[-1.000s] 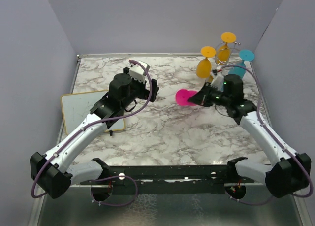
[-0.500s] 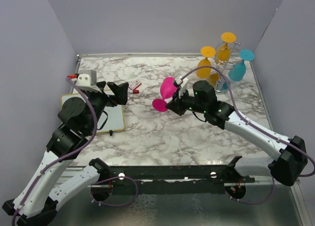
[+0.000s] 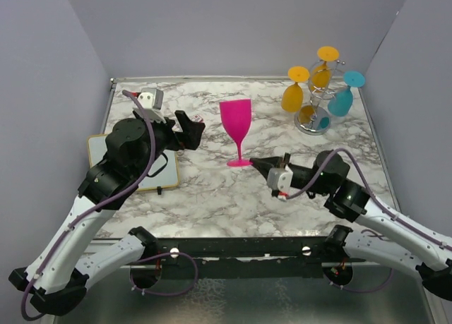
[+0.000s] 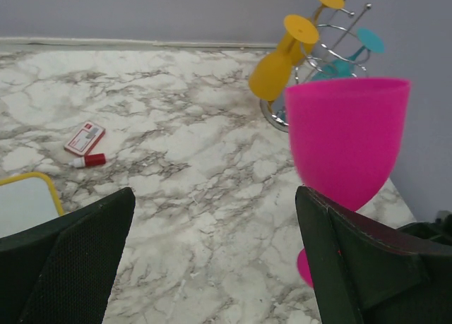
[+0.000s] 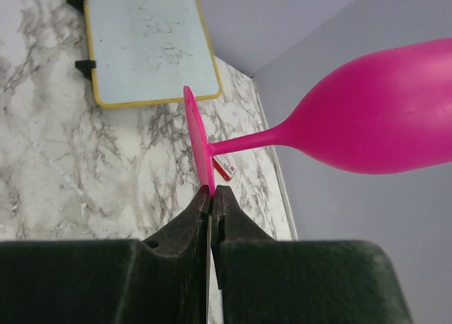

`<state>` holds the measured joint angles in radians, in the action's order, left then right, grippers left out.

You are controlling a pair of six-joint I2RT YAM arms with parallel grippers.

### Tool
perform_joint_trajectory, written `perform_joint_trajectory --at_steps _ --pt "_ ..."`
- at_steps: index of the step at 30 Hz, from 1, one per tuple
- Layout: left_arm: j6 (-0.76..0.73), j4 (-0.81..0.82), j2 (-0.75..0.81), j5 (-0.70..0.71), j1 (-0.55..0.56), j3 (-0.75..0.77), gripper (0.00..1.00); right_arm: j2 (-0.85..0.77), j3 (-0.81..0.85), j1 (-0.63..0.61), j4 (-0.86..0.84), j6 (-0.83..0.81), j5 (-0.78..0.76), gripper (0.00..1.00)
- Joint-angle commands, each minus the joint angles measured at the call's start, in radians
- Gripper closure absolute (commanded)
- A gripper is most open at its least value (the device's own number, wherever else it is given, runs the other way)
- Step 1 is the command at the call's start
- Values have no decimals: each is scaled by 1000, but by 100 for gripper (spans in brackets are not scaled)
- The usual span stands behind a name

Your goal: Take the wine glass off the wine glass rack

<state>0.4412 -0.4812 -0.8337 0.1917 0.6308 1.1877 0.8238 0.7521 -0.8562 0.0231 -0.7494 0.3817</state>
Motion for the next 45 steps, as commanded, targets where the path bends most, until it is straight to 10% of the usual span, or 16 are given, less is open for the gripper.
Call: perform_joint_trajectory --at_steps 1,13,30,45 --pt "46 -22 -34 -199 3 131 1 -47 -94 -118 -12 -277 -143 99" --pt "121 -150 -119 -243 3 238 1 74 -179 -222 -189 -349 -450 99" --pt "188 25 -290 -567 3 157 1 58 -196 -224 -249 -374 -440 99" --pt "109 48 -408 -509 4 205 4 70 -191 -225 -239 -364 -406 99"
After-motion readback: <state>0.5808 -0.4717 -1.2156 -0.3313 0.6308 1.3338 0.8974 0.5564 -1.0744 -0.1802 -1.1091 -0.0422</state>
